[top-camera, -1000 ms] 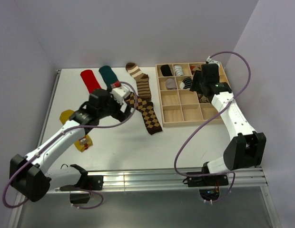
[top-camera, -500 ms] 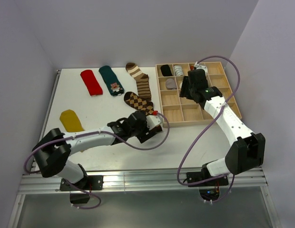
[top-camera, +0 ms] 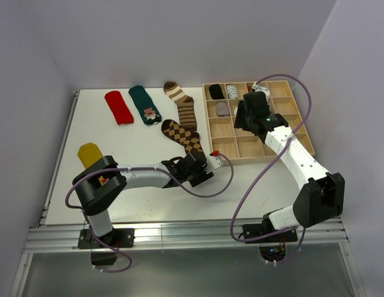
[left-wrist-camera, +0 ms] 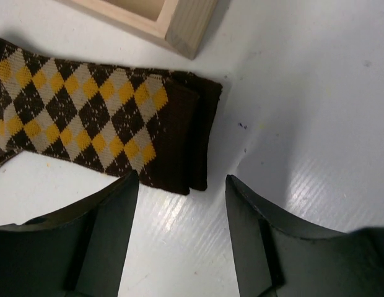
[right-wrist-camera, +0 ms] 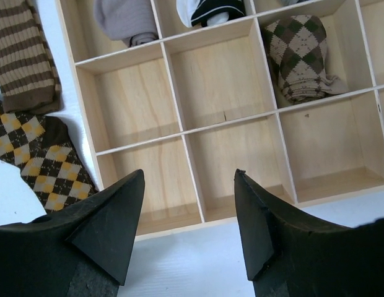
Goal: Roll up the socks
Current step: Roll the sock at the center of the board.
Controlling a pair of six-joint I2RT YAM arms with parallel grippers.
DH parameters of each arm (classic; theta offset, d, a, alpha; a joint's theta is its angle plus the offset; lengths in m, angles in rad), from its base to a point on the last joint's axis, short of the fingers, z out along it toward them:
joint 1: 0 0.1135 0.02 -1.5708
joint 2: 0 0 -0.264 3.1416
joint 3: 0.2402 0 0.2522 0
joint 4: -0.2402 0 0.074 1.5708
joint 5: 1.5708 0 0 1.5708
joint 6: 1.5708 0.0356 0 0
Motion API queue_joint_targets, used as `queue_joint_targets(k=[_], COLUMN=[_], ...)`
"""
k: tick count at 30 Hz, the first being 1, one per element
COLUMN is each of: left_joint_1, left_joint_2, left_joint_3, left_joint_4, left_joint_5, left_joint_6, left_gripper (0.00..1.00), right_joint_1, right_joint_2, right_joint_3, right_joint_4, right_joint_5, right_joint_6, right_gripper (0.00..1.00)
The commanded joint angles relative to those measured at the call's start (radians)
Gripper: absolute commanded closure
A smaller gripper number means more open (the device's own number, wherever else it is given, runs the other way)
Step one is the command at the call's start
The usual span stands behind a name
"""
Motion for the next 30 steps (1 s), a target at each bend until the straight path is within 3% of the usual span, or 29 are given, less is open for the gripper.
queue_joint_targets(k=[1, 12, 16, 21, 22, 24, 30], left_joint_1=[-0.006, 0.009, 0.059, 0.151, 0.168, 0.216, 0.288], left_joint_2=[0.035, 0.072, 0.043, -0.011, -0.029, -0.051, -0.141], left_joint_3=[0.063, 0.053, 0.053, 0.056, 0.059, 0.071, 0.098], left_joint_4=[0.068, 0.077, 0.045, -0.081, -0.107, -0.211, -0.527], left_joint_5=[-0.012, 0.0, 0.075, 0.282, 0.319, 0.476, 0.697], left_joint_6=[0.001, 0.026, 0.041, 0.087, 0.107, 0.138, 0.27], left_gripper=[0.37, 0.5, 0.67, 0.83, 0.91, 0.92, 0.92], right_joint_1=[0.01, 0.017, 0.031, 0.066, 0.076, 0.085, 0.151], right_joint_2=[-0.01, 0.005, 0.017, 0.042, 0.043, 0.048, 0.002], right_joint_3=[-0.003, 0.004, 0.004, 0.011, 0.011, 0.003, -0.06], right_joint_4=[0.027, 0.026, 0.033, 0.038, 0.039, 0.05, 0.095], right_joint_5=[0.027, 0.032, 0.038, 0.05, 0.052, 0.047, 0.011], right_joint_6=[-0.005, -0.024, -0.024, -0.033, -0.036, -0.039, -0.044], right_gripper=[0.33, 0.36, 0.38, 0.4, 0.41, 0.42, 0.43])
